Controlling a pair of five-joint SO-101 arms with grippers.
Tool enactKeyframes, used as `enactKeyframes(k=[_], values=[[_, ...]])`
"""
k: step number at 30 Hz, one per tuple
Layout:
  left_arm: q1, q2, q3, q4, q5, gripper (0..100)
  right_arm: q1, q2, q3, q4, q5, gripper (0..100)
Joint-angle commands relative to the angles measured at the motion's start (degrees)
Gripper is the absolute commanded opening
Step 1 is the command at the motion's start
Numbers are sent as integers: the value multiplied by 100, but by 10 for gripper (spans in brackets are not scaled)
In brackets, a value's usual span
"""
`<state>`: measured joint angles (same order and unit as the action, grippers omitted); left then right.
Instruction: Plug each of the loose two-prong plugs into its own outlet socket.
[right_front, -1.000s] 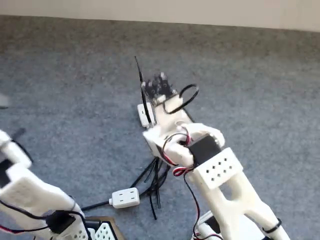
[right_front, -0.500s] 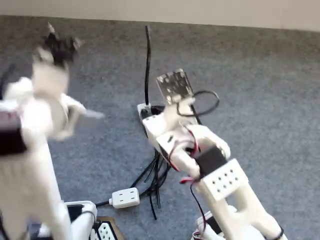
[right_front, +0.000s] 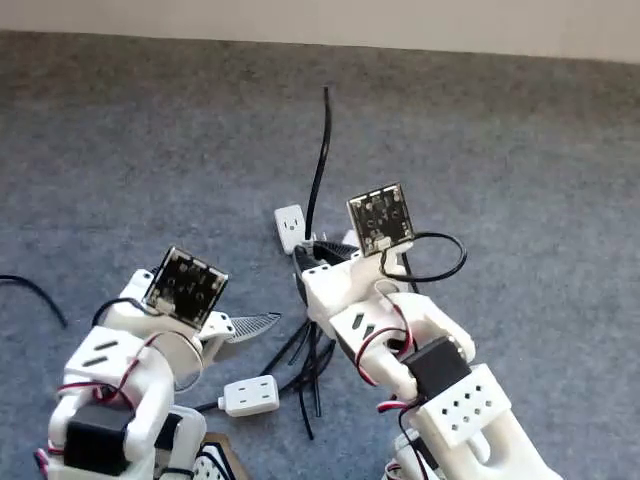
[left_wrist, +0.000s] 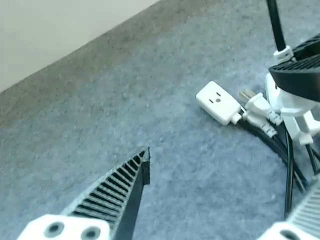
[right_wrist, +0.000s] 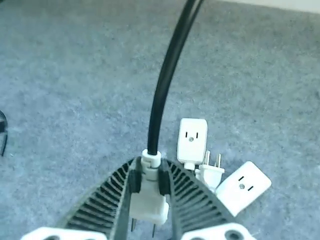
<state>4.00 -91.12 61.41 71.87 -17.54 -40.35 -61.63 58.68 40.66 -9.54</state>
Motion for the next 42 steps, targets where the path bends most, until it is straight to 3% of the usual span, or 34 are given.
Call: enactKeyframes(k=[1,11,15,21,33,38,42], values=[[84,-259,620,-475,141,454,-558,-136,-48,-40,-158,5],[215,-259,1156,-1116,360,454,-901,-127,-75,259,-132,5],[-215,-259,1367,-1424,343,454,-884,-127,-84,787,545,5],[-365,-259,1367,-1459,343,454,-875,-154,-180,1921,1143,5],[-444,-259,1358,-1451,343,454,-875,-136,-180,2343,1301,5],[-1499,-92,1059,-1705,598,453,-875,-119,-180,2536,1407,5],[-1851,1393,-92,-1530,1002,453,-884,233,-497,2826,1257,5]])
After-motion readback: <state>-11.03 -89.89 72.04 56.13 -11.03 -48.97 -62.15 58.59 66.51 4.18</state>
